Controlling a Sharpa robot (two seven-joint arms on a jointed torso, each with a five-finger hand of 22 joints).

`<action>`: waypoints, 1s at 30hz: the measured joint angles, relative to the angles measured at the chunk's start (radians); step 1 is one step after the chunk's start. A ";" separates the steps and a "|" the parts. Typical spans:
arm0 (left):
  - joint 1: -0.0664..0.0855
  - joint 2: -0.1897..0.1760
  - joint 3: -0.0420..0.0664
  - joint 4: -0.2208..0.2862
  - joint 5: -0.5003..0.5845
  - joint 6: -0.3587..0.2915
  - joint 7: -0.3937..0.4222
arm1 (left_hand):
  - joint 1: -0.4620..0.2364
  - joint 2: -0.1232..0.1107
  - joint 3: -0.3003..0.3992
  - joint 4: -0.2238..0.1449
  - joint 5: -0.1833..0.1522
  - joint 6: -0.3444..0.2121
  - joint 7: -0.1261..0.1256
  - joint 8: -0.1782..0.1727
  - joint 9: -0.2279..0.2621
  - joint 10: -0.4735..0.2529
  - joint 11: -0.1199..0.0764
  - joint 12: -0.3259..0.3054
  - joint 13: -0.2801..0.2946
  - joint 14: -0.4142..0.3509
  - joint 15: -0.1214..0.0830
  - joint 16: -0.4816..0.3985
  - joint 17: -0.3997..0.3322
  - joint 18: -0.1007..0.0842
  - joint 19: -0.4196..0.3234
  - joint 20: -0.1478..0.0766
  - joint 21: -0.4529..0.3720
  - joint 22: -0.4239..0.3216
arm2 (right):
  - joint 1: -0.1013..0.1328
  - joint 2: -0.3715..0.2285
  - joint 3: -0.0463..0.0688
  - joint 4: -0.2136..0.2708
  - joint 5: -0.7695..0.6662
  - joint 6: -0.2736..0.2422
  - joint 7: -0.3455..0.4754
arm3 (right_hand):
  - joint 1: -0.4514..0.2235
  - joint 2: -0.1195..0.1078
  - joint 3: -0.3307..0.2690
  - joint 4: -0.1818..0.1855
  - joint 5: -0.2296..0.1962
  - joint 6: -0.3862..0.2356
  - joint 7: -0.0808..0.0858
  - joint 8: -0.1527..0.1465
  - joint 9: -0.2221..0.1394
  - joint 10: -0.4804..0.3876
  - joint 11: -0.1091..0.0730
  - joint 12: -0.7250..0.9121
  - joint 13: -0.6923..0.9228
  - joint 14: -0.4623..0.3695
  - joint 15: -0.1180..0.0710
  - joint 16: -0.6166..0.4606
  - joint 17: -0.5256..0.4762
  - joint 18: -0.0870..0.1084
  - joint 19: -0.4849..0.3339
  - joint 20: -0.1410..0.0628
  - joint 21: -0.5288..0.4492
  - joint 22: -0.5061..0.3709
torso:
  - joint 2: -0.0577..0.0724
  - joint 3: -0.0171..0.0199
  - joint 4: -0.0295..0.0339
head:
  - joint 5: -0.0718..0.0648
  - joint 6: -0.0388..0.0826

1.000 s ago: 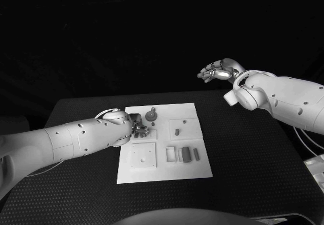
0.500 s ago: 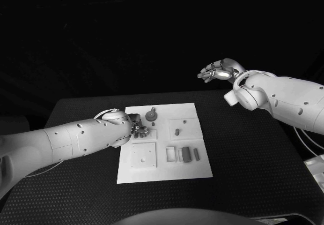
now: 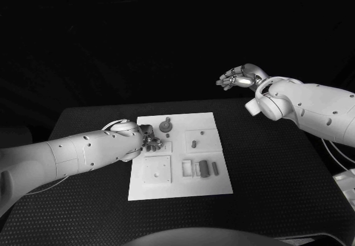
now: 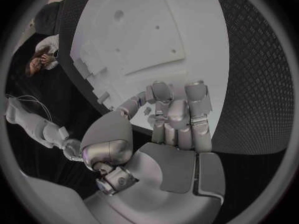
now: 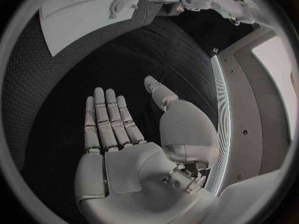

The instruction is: Assemble the parts on the task board

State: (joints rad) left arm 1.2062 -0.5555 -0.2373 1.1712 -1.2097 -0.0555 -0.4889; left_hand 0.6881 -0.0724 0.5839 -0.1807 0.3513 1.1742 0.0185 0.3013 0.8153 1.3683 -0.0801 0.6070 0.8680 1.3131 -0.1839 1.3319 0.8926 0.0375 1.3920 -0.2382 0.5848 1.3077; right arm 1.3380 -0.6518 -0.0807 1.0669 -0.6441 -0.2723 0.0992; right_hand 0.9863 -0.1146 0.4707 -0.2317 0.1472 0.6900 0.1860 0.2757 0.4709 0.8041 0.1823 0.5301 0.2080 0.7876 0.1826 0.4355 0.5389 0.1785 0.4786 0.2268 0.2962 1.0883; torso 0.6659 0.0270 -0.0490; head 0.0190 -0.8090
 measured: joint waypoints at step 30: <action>-0.005 -0.020 -0.002 0.017 0.063 -0.065 0.041 | 0.035 0.071 0.022 -0.053 0.019 0.003 0.003 -0.003 -0.003 0.000 0.000 0.015 -0.014 -0.002 0.006 0.015 -0.012 -0.022 0.005 -0.005 0.000 0.000 | -0.001 -0.001 0.000 -0.005 0.000 0.004 0.000 | 0.000 0.000 -0.003 0.003 0.000 0.000 0.000 0.000 -0.002 0.000 0.000 0.000 -0.003 -0.003 0.003 0.000 0.003 0.000 0.000 0.000 0.000 0.003 | 0.000 0.0000 0.0000 | -0.002 0.002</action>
State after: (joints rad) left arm 1.2010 -0.5755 -0.2389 1.1883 -1.1469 -0.1200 -0.4478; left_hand 0.7231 -0.0017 0.6060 -0.2335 0.3703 1.1769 0.0213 0.2979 0.8124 1.3684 -0.0801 0.6219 0.8541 1.3114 -0.1781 1.3468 0.8808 0.0159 1.3973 -0.2435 0.5850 1.3074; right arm 1.3368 -0.6524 -0.0807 1.0620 -0.6439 -0.2687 0.0991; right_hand 0.9863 -0.1145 0.4680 -0.2289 0.1472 0.6901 0.1861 0.2757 0.4692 0.8041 0.1823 0.5300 0.2046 0.7842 0.1860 0.4355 0.5418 0.1784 0.4787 0.2268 0.2962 1.0910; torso 0.6659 0.0270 -0.0490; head 0.0167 -0.8074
